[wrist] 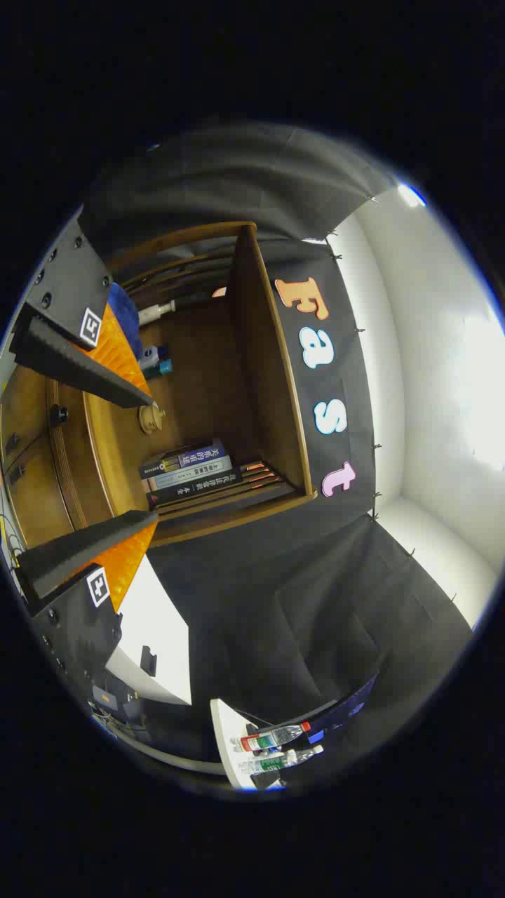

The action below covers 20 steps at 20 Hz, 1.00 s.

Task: Pull open the drawer, take out the items inside it, and place them on the countertop above the cabinet.

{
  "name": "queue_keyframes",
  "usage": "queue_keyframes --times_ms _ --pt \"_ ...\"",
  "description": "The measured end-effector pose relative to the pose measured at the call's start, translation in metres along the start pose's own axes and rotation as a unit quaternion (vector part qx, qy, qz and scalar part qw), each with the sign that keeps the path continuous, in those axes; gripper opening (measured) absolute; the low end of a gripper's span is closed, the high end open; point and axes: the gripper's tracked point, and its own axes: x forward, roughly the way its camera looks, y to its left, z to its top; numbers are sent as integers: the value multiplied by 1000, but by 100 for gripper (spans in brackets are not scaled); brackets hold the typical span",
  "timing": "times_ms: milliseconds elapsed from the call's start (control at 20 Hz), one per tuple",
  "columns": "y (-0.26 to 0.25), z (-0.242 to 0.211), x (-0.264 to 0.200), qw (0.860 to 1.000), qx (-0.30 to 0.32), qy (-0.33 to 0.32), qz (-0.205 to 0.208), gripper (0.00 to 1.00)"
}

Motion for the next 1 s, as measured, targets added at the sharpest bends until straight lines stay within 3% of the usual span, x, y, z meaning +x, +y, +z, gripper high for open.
queue_keyframes --times_ms 200,450,1000 --pt "-14 -4 1 1000 -14 11 -16 98" --pt "-16 -3 1 1000 8 6 -14 98" --pt "-4 -25 8 999 -24 20 -10 98"
